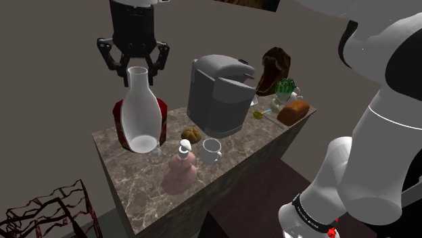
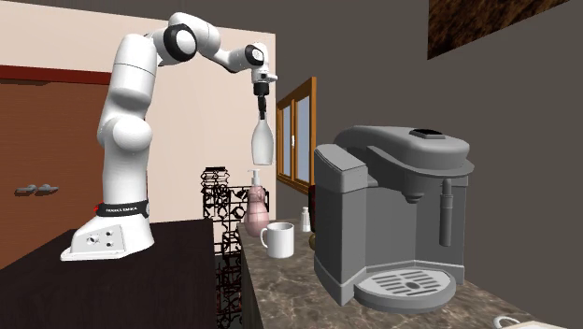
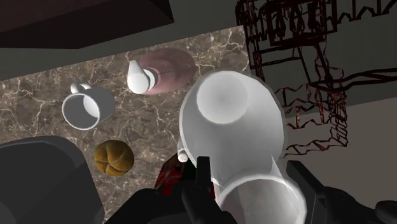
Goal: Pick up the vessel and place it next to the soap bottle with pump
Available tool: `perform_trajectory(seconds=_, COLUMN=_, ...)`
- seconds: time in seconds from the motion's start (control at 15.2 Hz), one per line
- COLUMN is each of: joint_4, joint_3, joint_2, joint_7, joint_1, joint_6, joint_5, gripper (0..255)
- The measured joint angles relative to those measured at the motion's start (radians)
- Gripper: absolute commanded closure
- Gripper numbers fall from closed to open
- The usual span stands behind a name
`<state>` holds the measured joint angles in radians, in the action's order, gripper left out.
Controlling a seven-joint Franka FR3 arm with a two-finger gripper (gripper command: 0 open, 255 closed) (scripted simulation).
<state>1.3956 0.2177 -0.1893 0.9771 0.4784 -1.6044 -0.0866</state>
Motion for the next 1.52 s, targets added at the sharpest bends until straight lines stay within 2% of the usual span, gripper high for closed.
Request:
perform_trajectory(seconds=0.86, joint_4=0.212, joint_3=-0.003, joint_2=0.028, joint_7=0.005, joint_1=-0.008, joint_6=-0.185, joint_5=0.005, gripper=255)
perform_trajectory(seconds=1.52, joint_4=0.335, joint_3=-0.005, joint_2=0.019, joint_7=0.012, joint_1=-0.011, joint_6=-0.317, joint_5=0.000, gripper=255)
